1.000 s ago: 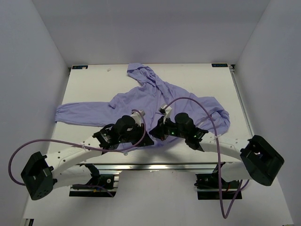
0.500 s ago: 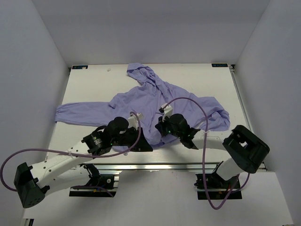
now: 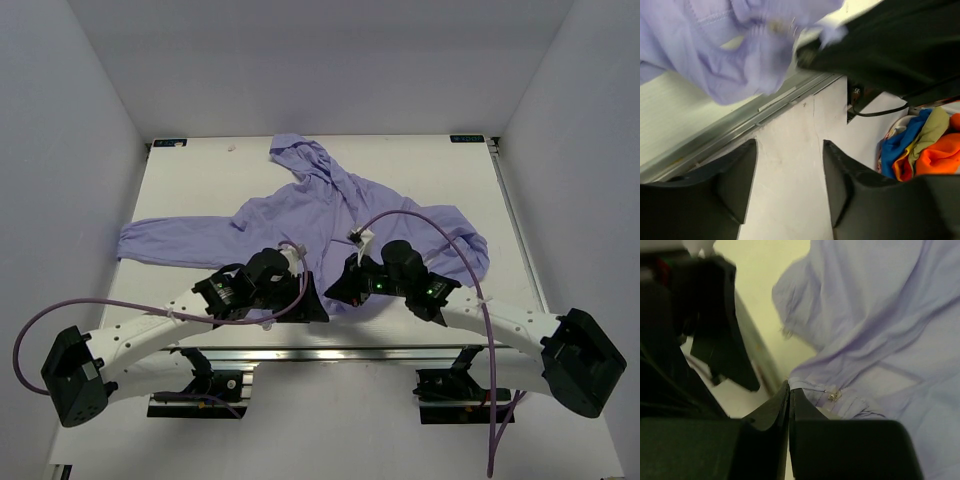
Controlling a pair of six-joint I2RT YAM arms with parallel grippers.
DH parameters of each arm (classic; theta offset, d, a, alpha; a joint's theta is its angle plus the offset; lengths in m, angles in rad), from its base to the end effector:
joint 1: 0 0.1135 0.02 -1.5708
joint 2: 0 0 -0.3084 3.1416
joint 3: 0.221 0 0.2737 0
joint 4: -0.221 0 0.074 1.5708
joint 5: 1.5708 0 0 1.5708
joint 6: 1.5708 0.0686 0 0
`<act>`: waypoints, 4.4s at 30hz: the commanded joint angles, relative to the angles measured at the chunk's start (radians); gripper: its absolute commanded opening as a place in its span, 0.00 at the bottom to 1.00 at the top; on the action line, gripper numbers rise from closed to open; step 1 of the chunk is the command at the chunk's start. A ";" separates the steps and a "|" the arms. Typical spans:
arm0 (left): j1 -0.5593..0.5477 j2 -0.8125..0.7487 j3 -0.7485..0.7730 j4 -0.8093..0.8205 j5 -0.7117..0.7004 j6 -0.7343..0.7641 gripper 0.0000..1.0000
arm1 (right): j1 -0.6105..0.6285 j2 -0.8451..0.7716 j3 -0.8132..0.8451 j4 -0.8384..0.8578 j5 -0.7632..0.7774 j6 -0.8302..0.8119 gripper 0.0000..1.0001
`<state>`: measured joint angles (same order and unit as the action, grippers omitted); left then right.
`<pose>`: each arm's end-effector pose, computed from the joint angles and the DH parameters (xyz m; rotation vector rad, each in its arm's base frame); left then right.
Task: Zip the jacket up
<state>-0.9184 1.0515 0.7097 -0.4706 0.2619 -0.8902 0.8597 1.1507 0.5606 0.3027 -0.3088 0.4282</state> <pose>0.1286 -0.1976 0.2464 0.1780 2.6714 -1.0551 0.1690 0.2281 0.2568 -0.6564 1.9070 1.1480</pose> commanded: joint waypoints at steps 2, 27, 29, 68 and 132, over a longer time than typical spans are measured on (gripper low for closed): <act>0.001 -0.027 -0.012 0.050 -0.015 -0.013 0.67 | 0.002 -0.002 -0.005 -0.151 -0.159 0.186 0.00; -0.324 0.092 0.267 -0.189 -0.739 0.372 0.92 | -0.156 0.138 0.209 -0.260 -0.343 0.386 0.00; -0.333 0.126 0.286 -0.195 -0.748 0.391 0.88 | -0.156 0.135 0.225 -0.272 -0.336 0.392 0.00; -0.358 0.306 0.289 0.038 -0.817 0.579 0.36 | -0.157 0.072 0.206 -0.241 -0.314 0.462 0.00; -0.267 0.228 0.163 0.162 -0.719 0.514 0.72 | -0.157 0.095 0.209 -0.251 -0.230 0.348 0.00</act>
<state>-1.1885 1.2949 0.8780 -0.3794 -0.4679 -0.4129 0.7017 1.2701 0.7555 0.0280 -0.5087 0.7662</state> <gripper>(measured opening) 0.729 0.015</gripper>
